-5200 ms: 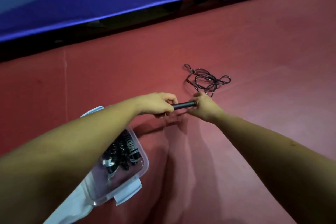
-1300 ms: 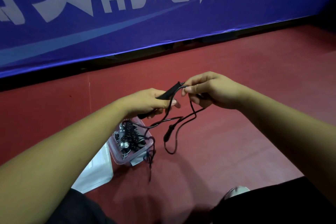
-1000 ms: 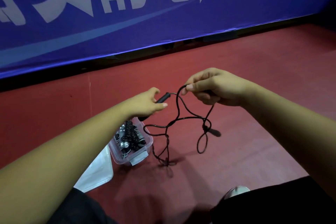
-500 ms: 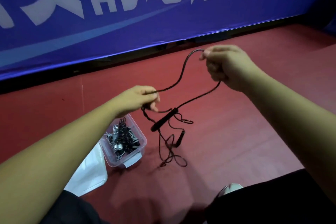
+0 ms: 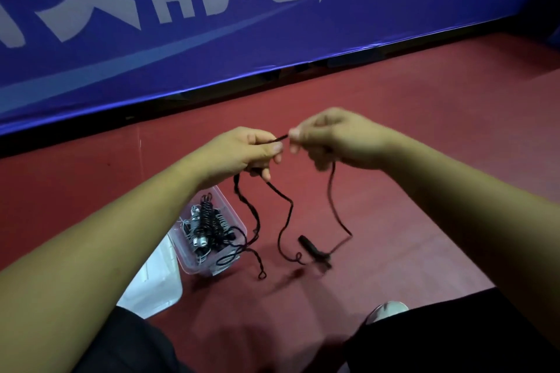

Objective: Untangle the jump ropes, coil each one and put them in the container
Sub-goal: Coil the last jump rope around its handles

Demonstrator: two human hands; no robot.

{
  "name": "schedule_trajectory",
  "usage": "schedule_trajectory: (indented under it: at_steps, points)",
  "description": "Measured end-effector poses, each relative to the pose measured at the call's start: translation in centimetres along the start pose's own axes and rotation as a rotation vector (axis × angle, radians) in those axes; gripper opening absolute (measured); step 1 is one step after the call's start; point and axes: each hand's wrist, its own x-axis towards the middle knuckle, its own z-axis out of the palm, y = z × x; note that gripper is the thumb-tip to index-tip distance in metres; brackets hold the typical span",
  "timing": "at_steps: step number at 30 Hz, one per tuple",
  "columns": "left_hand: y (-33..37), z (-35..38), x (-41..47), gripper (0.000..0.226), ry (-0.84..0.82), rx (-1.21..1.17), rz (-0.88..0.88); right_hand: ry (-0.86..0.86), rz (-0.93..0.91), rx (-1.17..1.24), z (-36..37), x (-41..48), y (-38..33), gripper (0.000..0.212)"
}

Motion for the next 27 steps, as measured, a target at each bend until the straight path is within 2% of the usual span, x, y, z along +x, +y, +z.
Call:
schedule_trajectory:
  at_steps: [3,7,10,13,15,16,18,20,23,25,27]
  points:
    - [-1.6,-0.9,0.3,0.020,-0.022,0.143,-0.088,0.120,-0.065,0.275,-1.7,-0.6,-0.3,0.029]
    - [-3.0,-1.6,0.9,0.008,0.050,0.230,-0.127,0.252,-0.021,0.379,-2.8,-0.6,0.9,0.032]
    - [-3.3,-2.1,1.1,0.005,0.081,0.412,-0.081,0.173,0.043,0.458,-3.7,-1.3,0.9,0.025]
    - [-4.2,-2.7,1.2,0.015,0.274,0.632,-0.077,0.019,0.133,0.544,-3.8,-2.0,0.5,0.020]
    - [-4.3,-3.1,1.2,0.017,0.455,0.793,-0.032,-0.104,0.275,0.457,-3.3,-2.2,0.5,0.018]
    - [-4.0,-3.2,1.2,0.017,0.525,0.802,0.029,-0.170,0.333,0.332,-3.1,-2.3,0.5,0.018]
    - [-3.0,-3.0,1.2,0.014,0.592,0.685,0.125,-0.283,0.410,0.018,-2.5,-2.6,0.8,0.018]
    - [-1.6,-2.4,0.9,0.009,0.557,0.546,0.193,-0.306,0.466,-0.106,-1.6,-2.8,1.2,0.018]
    - [-1.0,-1.6,0.9,0.007,0.459,0.521,0.229,-0.197,0.399,0.017,-0.2,-2.0,1.1,0.034]
    - [-1.6,-1.7,1.2,0.006,0.480,0.593,0.183,-0.078,0.257,0.164,0.2,-1.3,0.6,0.029]
    - [-2.7,-1.8,1.3,0.015,0.585,0.712,0.040,-0.020,0.170,0.378,0.4,-0.9,-0.4,0.022]
